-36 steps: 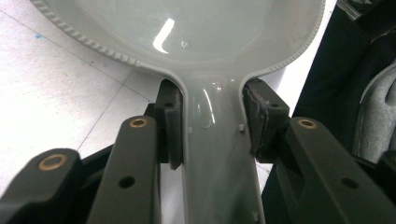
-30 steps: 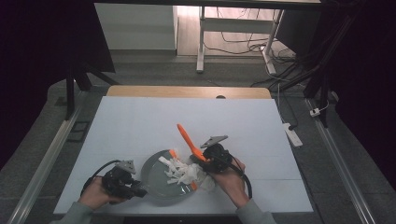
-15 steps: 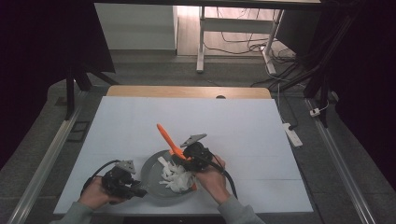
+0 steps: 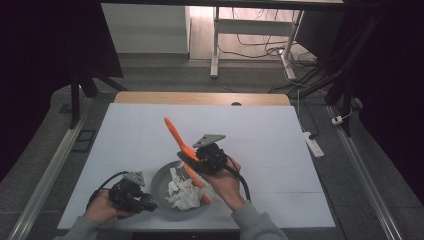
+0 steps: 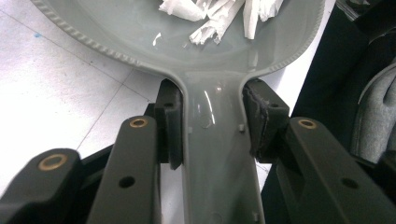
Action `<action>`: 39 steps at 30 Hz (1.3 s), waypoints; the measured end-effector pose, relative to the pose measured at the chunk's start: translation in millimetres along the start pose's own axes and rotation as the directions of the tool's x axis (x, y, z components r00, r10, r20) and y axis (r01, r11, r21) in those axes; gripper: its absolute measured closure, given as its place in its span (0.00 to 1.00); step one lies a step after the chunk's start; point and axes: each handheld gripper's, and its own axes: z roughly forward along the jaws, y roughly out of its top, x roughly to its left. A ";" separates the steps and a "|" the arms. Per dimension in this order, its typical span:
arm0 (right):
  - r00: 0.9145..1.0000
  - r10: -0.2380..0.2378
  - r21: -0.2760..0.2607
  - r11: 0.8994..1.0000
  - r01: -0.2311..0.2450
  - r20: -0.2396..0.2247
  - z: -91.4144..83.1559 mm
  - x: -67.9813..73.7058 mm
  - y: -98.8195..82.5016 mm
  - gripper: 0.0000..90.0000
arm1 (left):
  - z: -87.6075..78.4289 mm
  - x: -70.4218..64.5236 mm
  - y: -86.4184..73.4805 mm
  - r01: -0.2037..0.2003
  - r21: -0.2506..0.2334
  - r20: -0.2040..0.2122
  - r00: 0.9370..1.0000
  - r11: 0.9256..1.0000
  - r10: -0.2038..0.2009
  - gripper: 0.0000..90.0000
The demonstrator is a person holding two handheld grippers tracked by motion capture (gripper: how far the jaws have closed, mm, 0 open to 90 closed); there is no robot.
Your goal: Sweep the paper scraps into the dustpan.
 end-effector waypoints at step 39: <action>0.989 -0.140 0.029 0.989 0.142 -0.053 -9.9 -10.3 2.4 0.78 | 0.2 0.1 0.0 0.002 -0.003 -0.002 1.000 1.000 -0.002 0.68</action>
